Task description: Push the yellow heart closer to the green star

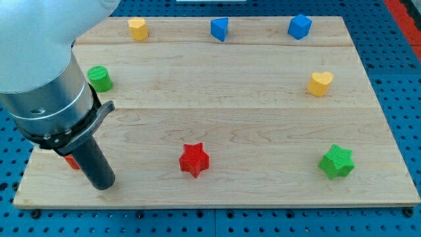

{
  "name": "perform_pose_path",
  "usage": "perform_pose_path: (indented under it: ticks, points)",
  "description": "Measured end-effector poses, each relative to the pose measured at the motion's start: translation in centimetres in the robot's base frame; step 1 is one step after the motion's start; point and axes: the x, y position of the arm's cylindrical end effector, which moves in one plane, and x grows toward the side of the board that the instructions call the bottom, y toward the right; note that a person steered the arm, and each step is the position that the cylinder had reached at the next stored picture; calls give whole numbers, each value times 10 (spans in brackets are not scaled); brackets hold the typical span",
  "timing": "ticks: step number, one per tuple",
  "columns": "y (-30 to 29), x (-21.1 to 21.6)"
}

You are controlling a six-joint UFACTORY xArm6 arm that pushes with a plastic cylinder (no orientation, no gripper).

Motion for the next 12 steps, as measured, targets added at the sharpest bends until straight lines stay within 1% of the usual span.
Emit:
perform_pose_path:
  ticks: [1, 2, 3, 4, 5, 6, 7, 8, 9, 11, 12]
  points:
    - [36, 5]
    - [133, 20]
    - [253, 13]
    - [346, 13]
    - [364, 14]
    - [350, -15]
    - [366, -38]
    - [341, -70]
    - [406, -71]
    - [411, -190]
    - [380, -201]
